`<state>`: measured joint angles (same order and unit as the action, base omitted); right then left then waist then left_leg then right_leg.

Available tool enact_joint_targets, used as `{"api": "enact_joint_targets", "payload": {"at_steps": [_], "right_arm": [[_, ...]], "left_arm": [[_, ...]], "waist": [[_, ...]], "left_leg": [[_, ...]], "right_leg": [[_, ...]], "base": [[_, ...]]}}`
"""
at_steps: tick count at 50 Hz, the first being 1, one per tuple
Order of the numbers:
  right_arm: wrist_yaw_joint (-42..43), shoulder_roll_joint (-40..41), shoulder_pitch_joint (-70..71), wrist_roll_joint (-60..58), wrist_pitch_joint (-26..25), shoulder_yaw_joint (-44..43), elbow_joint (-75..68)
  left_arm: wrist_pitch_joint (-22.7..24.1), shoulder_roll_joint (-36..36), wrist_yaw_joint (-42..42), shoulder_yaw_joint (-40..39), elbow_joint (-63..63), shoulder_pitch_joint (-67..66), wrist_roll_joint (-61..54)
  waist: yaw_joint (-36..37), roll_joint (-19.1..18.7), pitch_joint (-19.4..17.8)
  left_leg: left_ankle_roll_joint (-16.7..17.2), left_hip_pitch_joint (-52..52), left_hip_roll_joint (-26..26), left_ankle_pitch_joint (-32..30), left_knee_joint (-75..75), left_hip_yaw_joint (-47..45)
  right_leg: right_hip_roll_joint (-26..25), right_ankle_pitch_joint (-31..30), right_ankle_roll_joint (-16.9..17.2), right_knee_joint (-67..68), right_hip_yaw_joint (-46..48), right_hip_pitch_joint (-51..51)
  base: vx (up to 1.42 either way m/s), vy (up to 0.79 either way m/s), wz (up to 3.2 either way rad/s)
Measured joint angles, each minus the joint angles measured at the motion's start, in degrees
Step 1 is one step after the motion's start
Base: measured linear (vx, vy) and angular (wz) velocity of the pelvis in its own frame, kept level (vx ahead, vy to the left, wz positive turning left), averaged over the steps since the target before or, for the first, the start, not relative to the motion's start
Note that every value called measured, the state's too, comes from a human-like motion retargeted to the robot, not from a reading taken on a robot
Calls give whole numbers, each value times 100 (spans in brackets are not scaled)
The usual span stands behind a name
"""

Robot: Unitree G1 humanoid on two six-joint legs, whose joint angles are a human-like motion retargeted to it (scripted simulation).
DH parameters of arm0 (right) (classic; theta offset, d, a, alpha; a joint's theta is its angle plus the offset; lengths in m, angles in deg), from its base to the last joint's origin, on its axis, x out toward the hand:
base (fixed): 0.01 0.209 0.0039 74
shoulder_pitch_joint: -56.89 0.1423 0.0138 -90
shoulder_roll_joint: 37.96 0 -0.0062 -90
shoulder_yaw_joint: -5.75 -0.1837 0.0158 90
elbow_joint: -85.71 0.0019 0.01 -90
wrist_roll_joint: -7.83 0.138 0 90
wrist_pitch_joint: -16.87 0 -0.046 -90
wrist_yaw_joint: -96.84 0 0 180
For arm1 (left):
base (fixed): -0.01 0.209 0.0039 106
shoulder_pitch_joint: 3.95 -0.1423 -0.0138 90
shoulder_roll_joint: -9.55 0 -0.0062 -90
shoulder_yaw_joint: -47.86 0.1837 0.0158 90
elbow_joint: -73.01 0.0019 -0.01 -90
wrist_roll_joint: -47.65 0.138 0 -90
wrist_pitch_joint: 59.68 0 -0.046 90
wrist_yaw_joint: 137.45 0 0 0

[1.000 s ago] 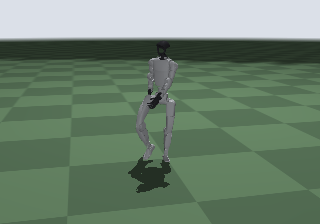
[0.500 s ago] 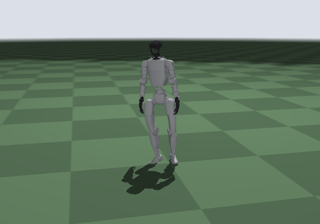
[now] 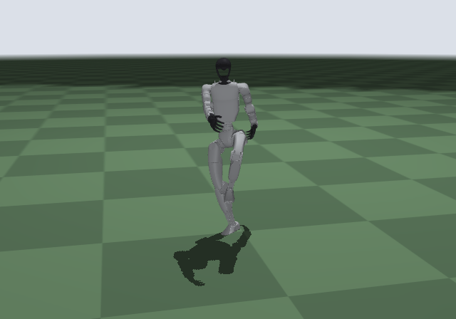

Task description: In place motions

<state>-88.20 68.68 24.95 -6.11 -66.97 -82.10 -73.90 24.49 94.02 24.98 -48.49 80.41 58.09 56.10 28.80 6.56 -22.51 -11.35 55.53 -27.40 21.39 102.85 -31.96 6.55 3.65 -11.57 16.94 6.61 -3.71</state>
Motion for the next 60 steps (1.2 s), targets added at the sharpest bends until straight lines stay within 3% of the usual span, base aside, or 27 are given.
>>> {"api": "enact_joint_targets", "payload": {"at_steps": [5,10,15,20,22,25,29,33,35,38,42,45,48,52,55,60], "right_arm": [[101,101,-246,-316,149,-84,-108],[48,295,-873,-414,193,-359,-398],[-69,357,-1567,-540,202,-452,-487],[-56,388,-2227,-724,258,-235,-640],[-66,336,-2480,-786,321,-18,-657],[-102,157,-2911,-1048,453,195,-626],[-6,-163,-3797,-1717,453,328,-675],[272,-494,-4874,-1617,283,-75,-1080],[480,-609,-5272,-1701,91,-302,-1397],[792,-778,-5768,-1985,-82,-317,-1706],[1364,-1195,-6324,-2617,-259,-389,-2052],[1875,-1570,-6673,-2665,-432,-503,-2580],[2139,-1903,-7355,-2145,-697,-850,-2780],[2253,-2202,-8264,-1332,-808,-1409,-2780],[2441,-2308,-8530,-977,-691,-1646,-2780],[2346,-2176,-8166,-1181,-748,-1568,-2780]], "left_arm": [[199,-38,65,67,0,431,-12],[400,-20,230,31,0,803,-151],[380,77,549,-181,-99,1062,-598],[394,169,700,-380,-297,1259,-1035],[393,208,771,-403,-357,1379,-1127],[337,219,837,-353,-505,1587,-1155],[336,181,964,-443,-688,2200,-1204],[448,211,1334,0,-900,3025,-1292],[532,113,1479,332,-978,3549,-1492],[580,-96,1611,587,-1353,4202,-1731],[645,-163,1956,684,-2083,5435,-1711],[782,-156,2383,555,-2414,6264,-1654],[907,-172,2581,644,-2570,6874,-2020],[962,-241,2511,728,-2755,7174,-2191],[966,-178,2529,803,-2863,7237,-2037],[976,-199,2527,715,-2877,7155,-1943]], "waist": [[-310,-242,553],[-1034,-384,1330],[-1668,-158,1764],[-2186,-191,2329],[-2378,-283,2470],[-2642,-387,2691],[-3193,-421,2951],[-2992,-360,2632],[-2999,-494,2420],[-3152,-576,2165],[-4347,-906,1435],[-5416,-1076,937],[-5843,-1214,609],[-6069,-1378,572],[-6117,-1354,650],[-6017,-1199,917]], "left_leg": [[340,-358,-89,-190,-109,474],[763,-1281,162,-602,-1151,966],[990,-3114,1198,-1105,-3813,708],[1335,-4749,2226,-1601,-7282,954],[1577,-5246,2397,-1193,-8345,918],[1343,-5593,2558,-585,-9208,663],[1245,-5419,2700,-720,-9529,978],[1083,-5597,2745,-582,-9426,1258],[1089,-5663,2551,-524,-9349,1357],[1065,-5754,2417,-532,-9406,1146],[883,-5884,2178,-525,-9384,1488],[842,-5922,1923,-508,-9309,2028],[869,-5918,1582,-434,-9082,2260],[843,-5793,1241,-209,-8649,2327],[846,-5801,1234,-120,-8583,2222],[931,-5888,1480,-202,-8901,1928]], "right_leg": [[-480,-112,8,-518,322,-75],[-730,-147,128,-940,806,-11],[-379,-33,385,-1020,1142,-45],[-428,29,622,-1204,1202,-71],[-528,67,686,-1215,1241,-73],[-560,127,820,-1245,1422,-83],[-419,278,1007,-1089,1878,-4],[-205,7,971,-83,2184,70],[99,-611,899,1189,2383,492],[356,-1233,480,3411,1775,1729],[1014,-656,-66,6168,2178,3232],[1310,-399,-167,7280,2305,4467],[1294,-290,-183,7514,2344,5483],[1015,-179,-312,7230,2446,6253],[898,-206,-313,6958,2440,6275],[727,-404,26,6394,2280,5538]], "base": [[-1,4,79],[9,12,122],[19,10,91],[26,13,34],[25,12,28],[26,18,57],[28,20,83],[29,7,35],[16,12,15],[2,9,-26],[-14,22,75],[-9,15,141],[7,-2,73],[19,-11,9],[7,-6,-30],[-5,2,-45]]}}
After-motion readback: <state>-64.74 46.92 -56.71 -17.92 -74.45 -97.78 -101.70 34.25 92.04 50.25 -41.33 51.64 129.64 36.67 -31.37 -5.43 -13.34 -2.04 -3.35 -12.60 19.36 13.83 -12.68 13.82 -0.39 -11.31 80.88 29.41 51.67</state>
